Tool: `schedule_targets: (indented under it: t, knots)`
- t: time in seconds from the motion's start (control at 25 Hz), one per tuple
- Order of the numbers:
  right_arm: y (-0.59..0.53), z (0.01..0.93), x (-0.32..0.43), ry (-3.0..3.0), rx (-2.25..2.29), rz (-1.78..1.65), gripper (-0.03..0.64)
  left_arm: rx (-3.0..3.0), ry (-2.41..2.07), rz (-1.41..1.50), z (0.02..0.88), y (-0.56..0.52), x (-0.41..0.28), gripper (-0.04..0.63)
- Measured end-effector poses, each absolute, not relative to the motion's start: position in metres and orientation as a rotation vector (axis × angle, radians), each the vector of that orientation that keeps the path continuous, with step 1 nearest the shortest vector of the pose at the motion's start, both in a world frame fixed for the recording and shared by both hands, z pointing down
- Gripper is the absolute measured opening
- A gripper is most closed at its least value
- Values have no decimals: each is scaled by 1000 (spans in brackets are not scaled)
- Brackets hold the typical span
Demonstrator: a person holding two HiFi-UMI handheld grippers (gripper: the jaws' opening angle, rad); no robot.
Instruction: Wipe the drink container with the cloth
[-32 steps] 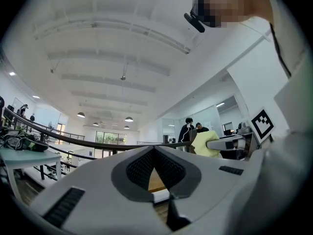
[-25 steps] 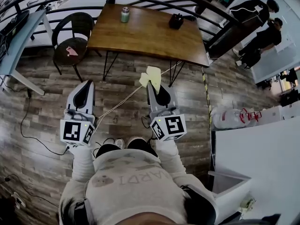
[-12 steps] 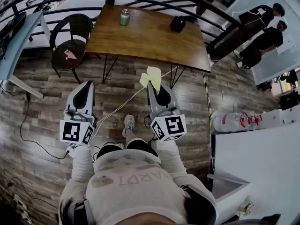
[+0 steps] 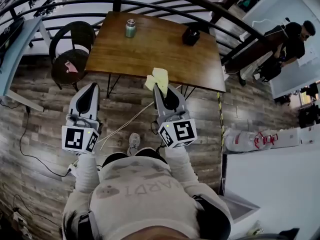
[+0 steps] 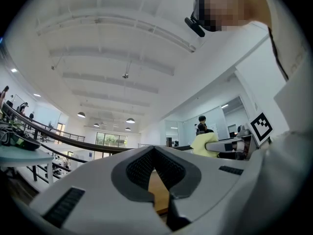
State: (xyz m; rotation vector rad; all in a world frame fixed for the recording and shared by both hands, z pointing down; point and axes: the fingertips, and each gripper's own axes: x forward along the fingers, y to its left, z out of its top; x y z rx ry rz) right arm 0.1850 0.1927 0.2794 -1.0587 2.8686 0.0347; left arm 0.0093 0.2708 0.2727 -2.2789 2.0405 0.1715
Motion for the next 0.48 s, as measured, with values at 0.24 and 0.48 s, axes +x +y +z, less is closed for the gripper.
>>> schedule_targets:
  t: [0.24, 0.48]
  knots:
    - [125, 280, 177, 2890, -1009, 28, 63, -2255, 2062, 172, 273, 206, 8, 5]
    - [67, 286, 173, 2902, -939, 22, 64, -2208, 2083, 176, 274, 152, 10, 5]
